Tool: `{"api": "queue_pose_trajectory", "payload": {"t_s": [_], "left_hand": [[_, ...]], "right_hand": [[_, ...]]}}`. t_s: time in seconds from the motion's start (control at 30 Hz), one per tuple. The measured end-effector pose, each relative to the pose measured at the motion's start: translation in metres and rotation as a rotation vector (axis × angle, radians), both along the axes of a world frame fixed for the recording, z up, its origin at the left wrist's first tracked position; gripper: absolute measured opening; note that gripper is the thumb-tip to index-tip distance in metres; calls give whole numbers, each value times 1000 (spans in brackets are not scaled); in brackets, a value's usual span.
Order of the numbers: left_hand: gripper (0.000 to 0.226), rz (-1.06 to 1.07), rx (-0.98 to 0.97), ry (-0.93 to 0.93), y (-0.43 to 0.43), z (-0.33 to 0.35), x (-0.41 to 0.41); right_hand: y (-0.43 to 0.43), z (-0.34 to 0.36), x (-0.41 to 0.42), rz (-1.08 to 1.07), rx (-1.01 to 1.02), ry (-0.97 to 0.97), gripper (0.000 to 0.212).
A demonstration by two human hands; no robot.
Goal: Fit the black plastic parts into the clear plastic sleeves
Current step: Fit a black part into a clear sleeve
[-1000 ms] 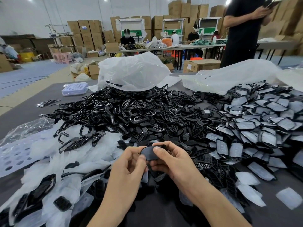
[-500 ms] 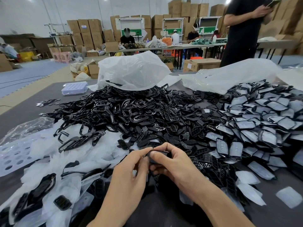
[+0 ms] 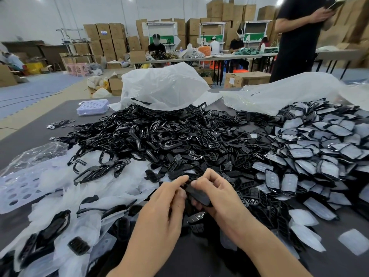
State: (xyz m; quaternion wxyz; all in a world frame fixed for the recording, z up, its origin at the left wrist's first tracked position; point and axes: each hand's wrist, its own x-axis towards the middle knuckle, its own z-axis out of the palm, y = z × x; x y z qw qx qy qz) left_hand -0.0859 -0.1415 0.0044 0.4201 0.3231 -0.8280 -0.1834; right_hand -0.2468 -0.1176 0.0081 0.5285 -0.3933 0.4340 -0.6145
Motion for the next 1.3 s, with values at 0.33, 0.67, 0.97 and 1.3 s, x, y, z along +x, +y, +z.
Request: {"api": "queue_pose_trajectory", "payload": {"t_s": [0.33,0.67,0.97,1.3], "left_hand": [[42,-119,-170,-293,13,-1,-11],[28,32,-17,-38,10,-2,-6],[18,4,442,328,3,6,-10],[18,145,425,374,-14,-4,-4]], "right_hand": [[-3,-2,-5,-199,-1,-44,39],[-1,3,-3,-155,-3,-79,35],[4,5,7,8,-61,84,12],[3,-3,1,71,-80,475,30]]}}
